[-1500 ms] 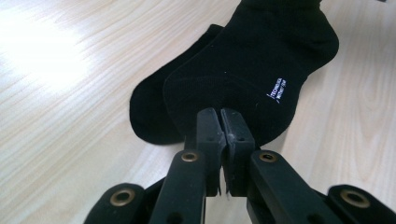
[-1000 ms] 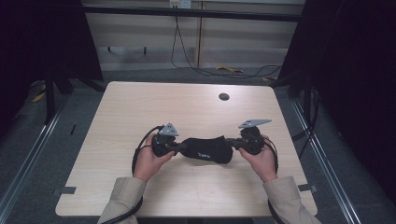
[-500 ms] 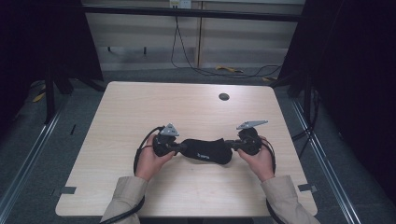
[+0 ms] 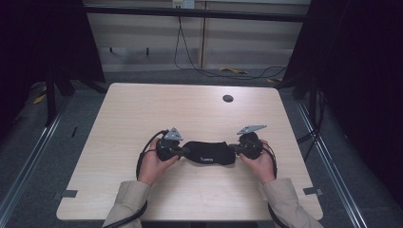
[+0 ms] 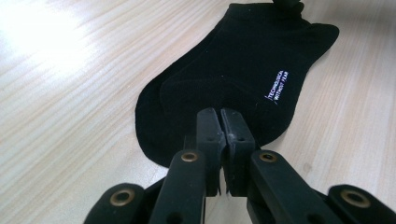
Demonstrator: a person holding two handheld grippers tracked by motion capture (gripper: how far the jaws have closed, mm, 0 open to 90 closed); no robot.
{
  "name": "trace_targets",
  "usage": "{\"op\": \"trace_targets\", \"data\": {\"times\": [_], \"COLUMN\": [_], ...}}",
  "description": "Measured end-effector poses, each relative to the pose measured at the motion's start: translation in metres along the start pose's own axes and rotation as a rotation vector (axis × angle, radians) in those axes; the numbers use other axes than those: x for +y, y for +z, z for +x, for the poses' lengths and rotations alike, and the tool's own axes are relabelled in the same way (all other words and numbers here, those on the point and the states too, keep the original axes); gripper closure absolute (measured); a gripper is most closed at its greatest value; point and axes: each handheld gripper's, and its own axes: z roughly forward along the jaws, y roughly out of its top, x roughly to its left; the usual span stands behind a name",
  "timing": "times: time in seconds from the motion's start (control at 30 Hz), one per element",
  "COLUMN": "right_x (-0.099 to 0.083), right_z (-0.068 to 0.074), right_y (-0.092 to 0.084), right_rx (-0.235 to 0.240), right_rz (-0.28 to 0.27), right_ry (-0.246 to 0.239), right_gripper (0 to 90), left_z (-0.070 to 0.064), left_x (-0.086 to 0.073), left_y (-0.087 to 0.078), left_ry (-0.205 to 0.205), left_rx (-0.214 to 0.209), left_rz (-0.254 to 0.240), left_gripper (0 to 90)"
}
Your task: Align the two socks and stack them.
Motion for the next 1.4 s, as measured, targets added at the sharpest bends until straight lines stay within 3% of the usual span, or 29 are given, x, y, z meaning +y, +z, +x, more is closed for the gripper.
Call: {"op": "trace_targets", "data": {"times": [0.2,0.5,0.83,1.1,1.23,1.3,1.4], "right_x": [0.008,0.001,-0.002,-0.006,-0.008,-0.012,-0.016], "right_z": [0.003,-0.003,-0.003,0.0,0.004,0.005,0.005], "right_y": [-0.009,0.005,0.008,0.0,-0.004,-0.004,-0.002], "right_rx": [-0.007,-0.001,-0.029,-0.074,-0.065,-0.084,-0.091], "right_rz": [-0.026,-0.01,0.005,-0.036,-0.041,-0.017,-0.011], "right_ry": [-0.027,0.002,-0.036,-0.059,-0.065,-0.075,-0.058], "right_gripper": [90.0,89.9,89.2,78.0,78.3,80.0,88.6], "left_z": [0.002,0.008,0.009,0.009,0.01,0.011,0.012], "left_x": [0.005,-0.003,-0.005,-0.002,-0.001,0.0,0.001], "left_y": [-0.007,0.002,0.005,0.003,0.004,0.005,0.008], "left_ry": [0.007,-0.006,-0.002,0.009,0.007,0.013,0.005], "left_rx": [0.017,0.028,0.048,0.057,0.066,0.076,0.085], "left_rz": [-0.02,0.007,0.001,-0.014,-0.02,-0.014,-0.033], "left_gripper": [86.9,86.6,86.2,85.6,85.6,85.4,85.5]}}
